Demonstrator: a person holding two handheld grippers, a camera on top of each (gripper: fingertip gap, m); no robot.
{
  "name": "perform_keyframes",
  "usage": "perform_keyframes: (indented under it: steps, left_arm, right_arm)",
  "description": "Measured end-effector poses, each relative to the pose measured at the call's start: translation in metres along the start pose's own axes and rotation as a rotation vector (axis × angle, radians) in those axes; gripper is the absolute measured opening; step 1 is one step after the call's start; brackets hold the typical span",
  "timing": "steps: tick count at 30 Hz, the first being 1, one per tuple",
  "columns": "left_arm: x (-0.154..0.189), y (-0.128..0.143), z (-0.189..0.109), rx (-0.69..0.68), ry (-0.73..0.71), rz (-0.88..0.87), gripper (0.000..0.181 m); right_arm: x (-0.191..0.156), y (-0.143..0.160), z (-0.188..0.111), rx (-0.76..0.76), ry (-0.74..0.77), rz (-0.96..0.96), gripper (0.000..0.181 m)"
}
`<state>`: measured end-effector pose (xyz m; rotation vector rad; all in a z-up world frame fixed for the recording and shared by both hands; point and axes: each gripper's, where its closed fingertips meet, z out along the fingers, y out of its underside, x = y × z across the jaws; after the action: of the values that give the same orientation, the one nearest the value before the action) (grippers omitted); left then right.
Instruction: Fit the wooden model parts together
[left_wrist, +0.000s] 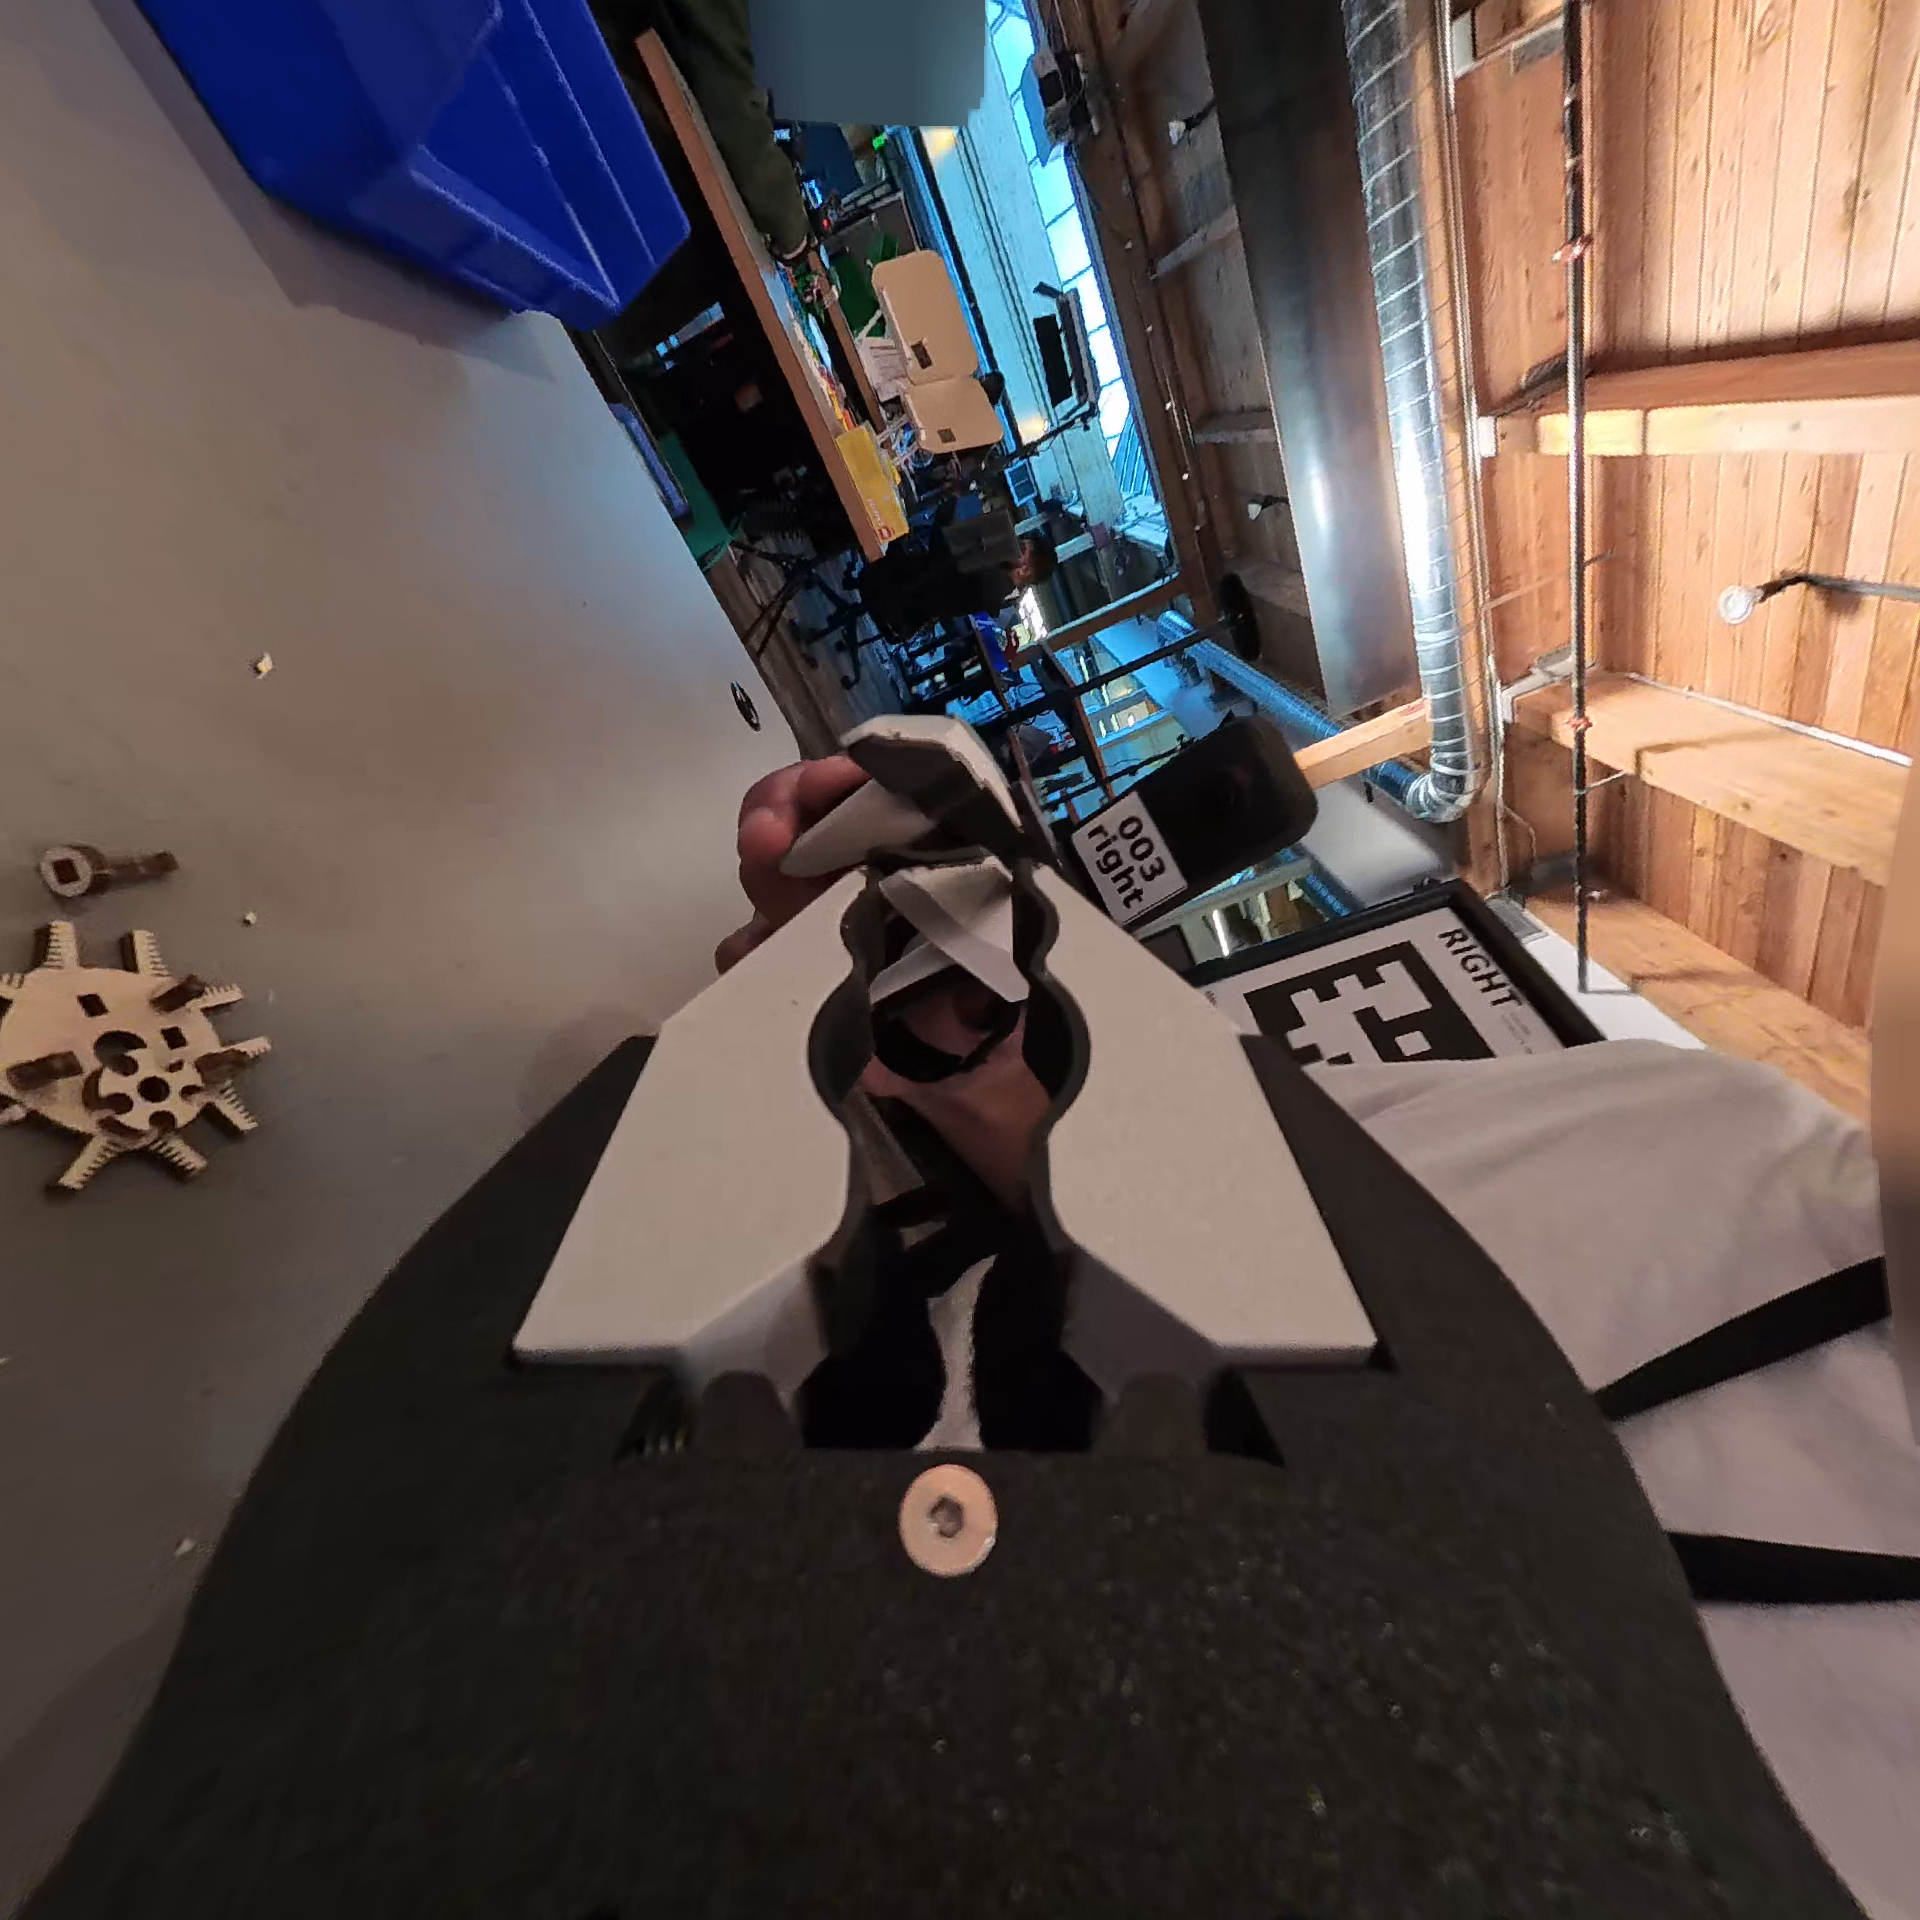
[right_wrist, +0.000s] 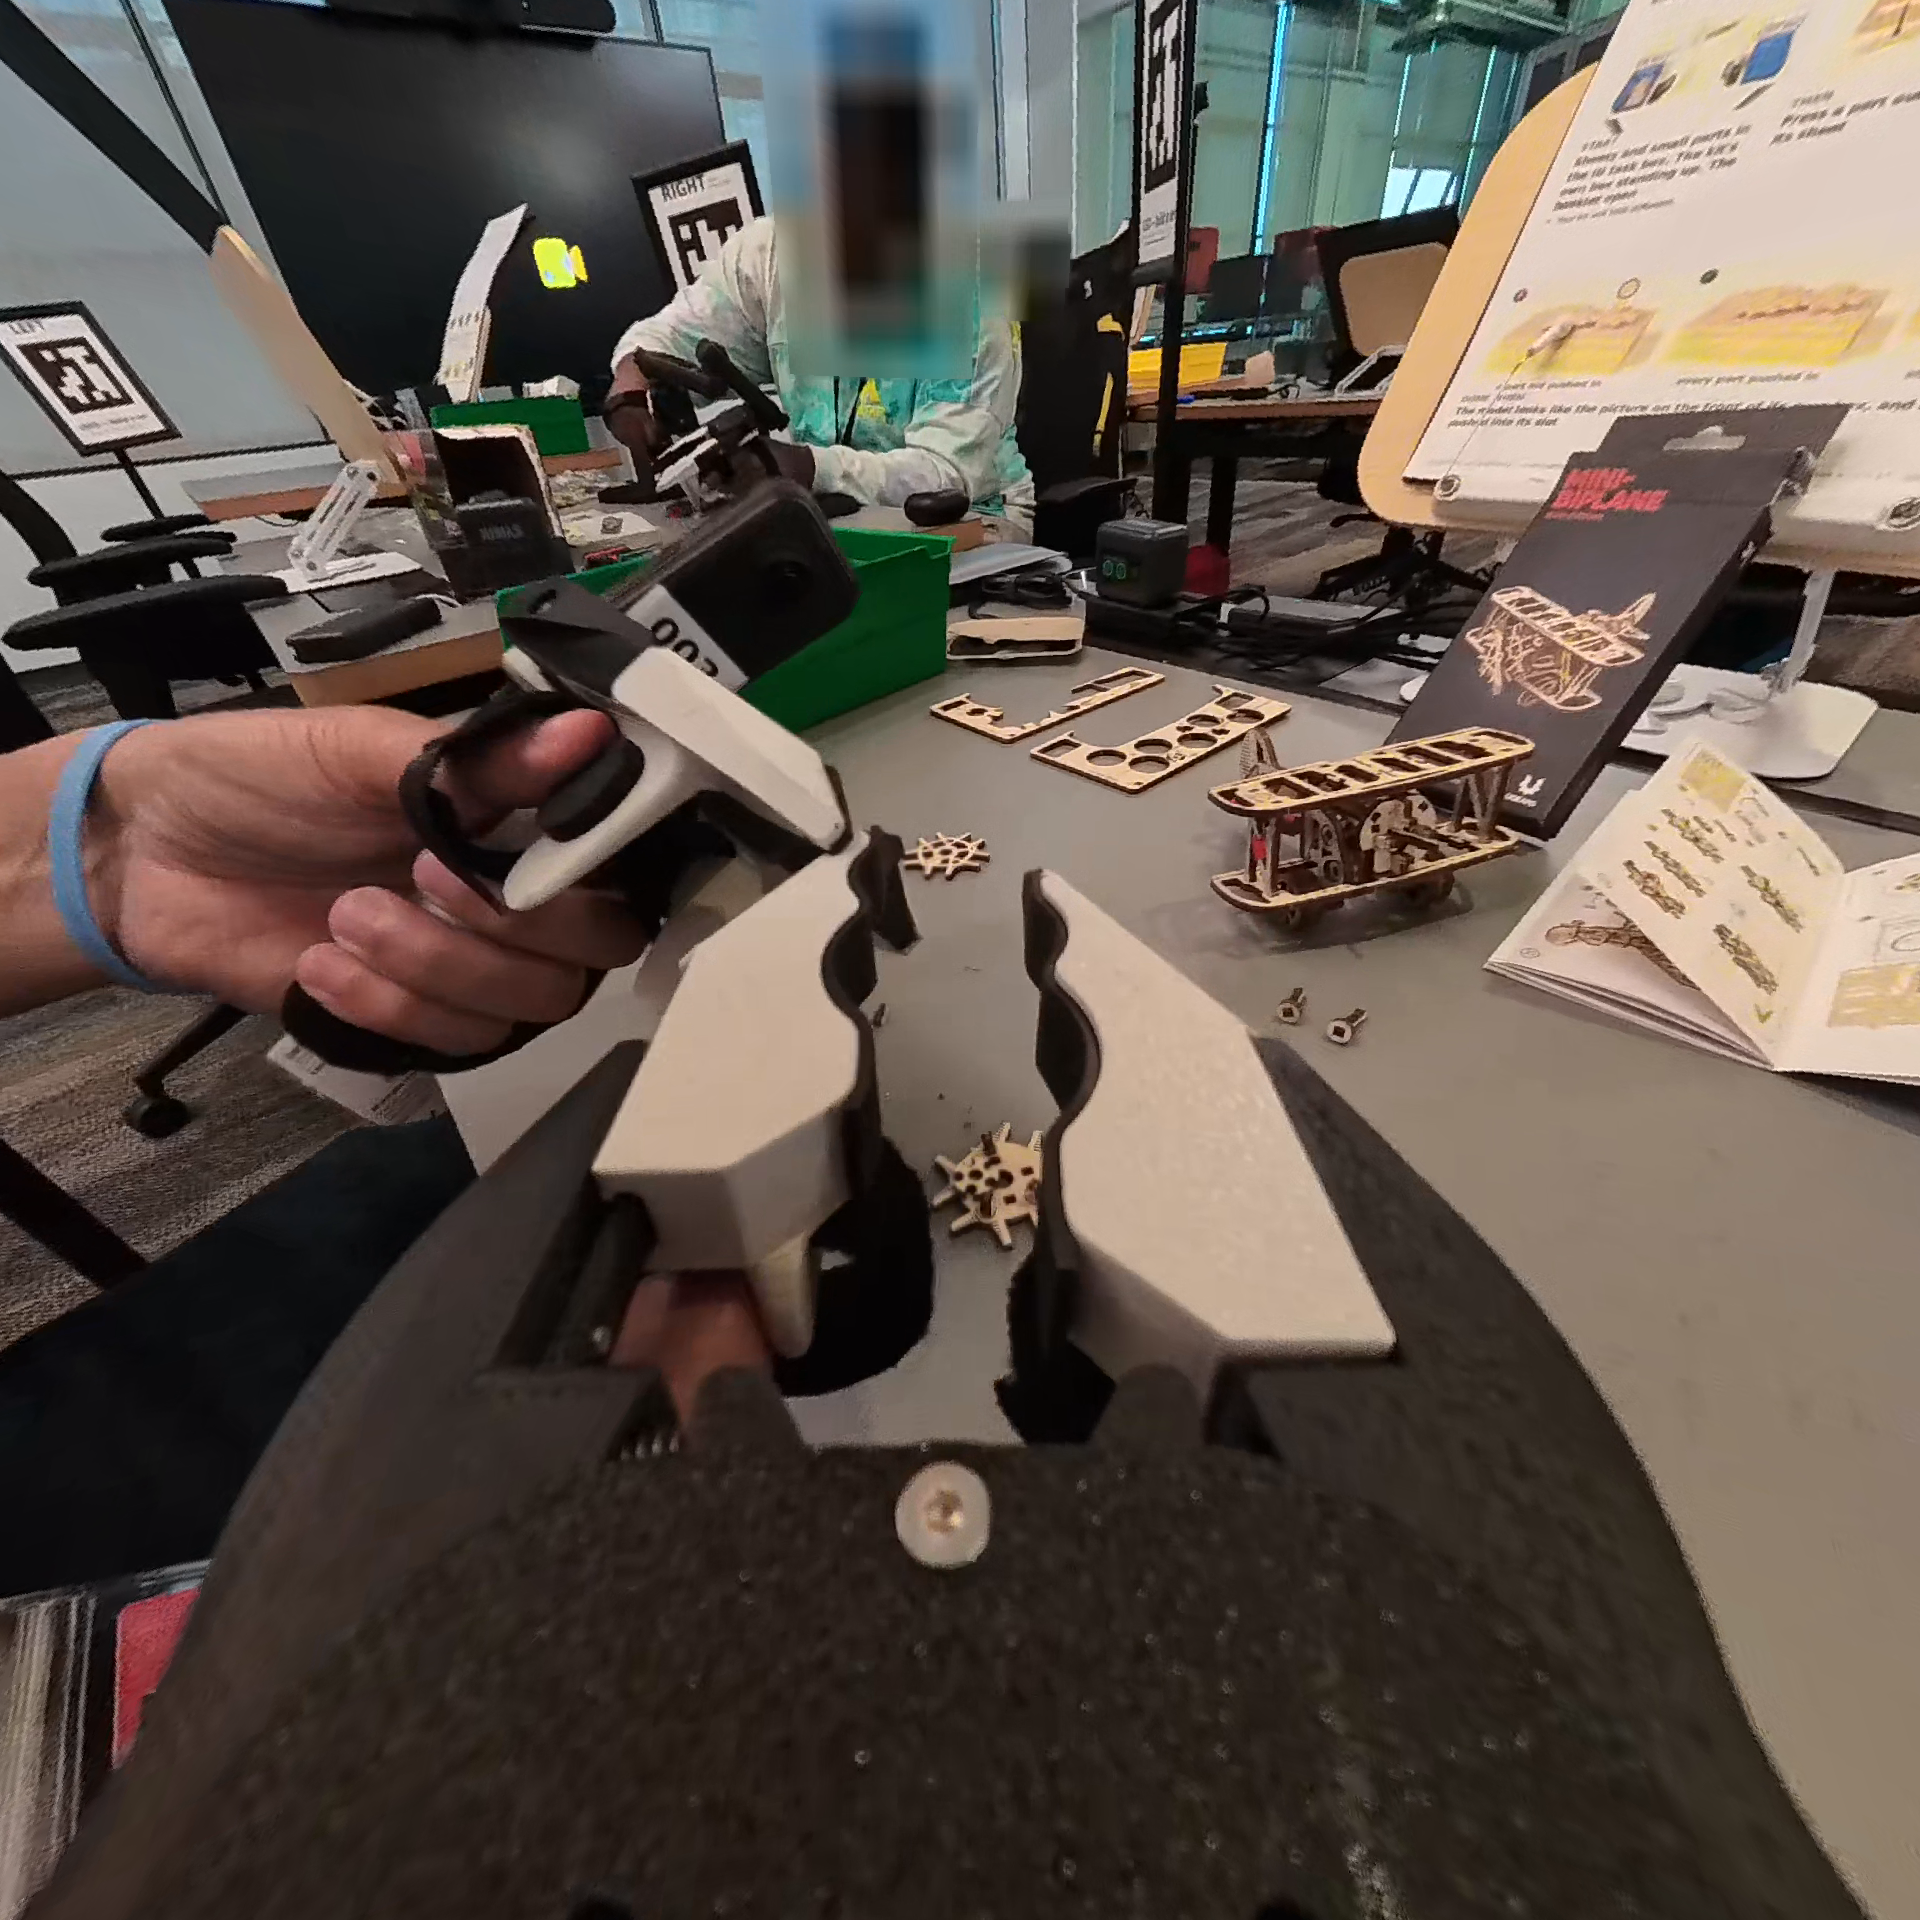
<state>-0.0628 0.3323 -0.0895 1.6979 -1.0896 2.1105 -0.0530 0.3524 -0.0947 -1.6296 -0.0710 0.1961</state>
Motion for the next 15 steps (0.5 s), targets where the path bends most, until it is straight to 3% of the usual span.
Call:
perform_keyframes:
  steps: [7, 15]
  left_arm:
    - [0.000, 0.011, 0.005, -0.002, 0.018, -0.032, 0.020]
    - [0.008, 0.012, 0.011, -0.006, 0.029, 0.011, 0.019]
  right_arm:
    - [-0.001, 0.007, 0.002, -0.026, -0.011, 0.002, 0.034]
    - [-0.008, -0.002, -0.003, 0.032, -0.048, -0.013, 0.020]
